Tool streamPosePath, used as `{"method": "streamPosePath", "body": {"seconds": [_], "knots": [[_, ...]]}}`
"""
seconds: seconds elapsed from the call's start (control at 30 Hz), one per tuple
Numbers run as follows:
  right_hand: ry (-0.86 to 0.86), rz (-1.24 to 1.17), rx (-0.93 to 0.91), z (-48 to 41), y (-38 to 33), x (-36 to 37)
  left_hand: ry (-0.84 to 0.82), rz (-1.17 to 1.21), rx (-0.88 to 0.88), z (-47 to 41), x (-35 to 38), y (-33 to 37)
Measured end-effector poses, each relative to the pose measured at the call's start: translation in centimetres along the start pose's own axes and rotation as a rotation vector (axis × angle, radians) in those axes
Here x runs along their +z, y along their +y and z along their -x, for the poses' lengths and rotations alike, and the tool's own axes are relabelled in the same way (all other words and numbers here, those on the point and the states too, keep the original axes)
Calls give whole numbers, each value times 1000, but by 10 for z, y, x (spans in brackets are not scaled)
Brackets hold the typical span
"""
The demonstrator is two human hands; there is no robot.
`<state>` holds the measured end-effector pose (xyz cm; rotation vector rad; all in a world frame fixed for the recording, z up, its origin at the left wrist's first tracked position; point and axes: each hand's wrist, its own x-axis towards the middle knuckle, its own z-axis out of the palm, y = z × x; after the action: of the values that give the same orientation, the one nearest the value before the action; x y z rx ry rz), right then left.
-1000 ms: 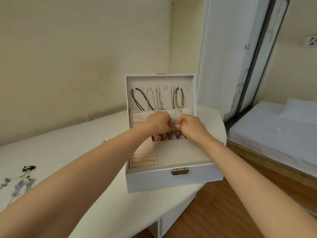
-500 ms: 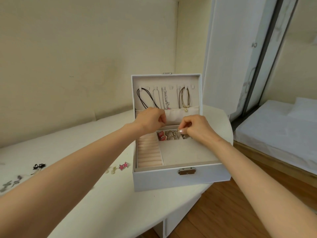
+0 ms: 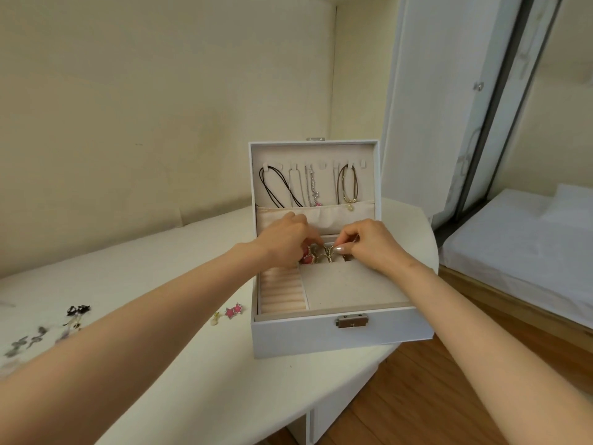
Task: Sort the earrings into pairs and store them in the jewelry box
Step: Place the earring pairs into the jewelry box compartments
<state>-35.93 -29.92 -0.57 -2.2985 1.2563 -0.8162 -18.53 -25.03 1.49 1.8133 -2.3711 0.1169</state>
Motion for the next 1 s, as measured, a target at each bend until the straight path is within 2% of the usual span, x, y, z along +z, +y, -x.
{"method": "streamPosePath", "body": {"seconds": [0.17, 0.53, 0.8, 1.0], "knots": [[95, 43, 18, -1, 2, -1, -18, -38, 16, -3, 0, 0], [29, 69, 26, -1, 2, 1, -25, -65, 50, -4, -1, 4], [50, 72, 17, -3, 5, 2, -53, -39, 36, -5, 0, 4], [161, 24, -55, -2, -1, -2, 147, 81, 14, 17, -13, -13]]}}
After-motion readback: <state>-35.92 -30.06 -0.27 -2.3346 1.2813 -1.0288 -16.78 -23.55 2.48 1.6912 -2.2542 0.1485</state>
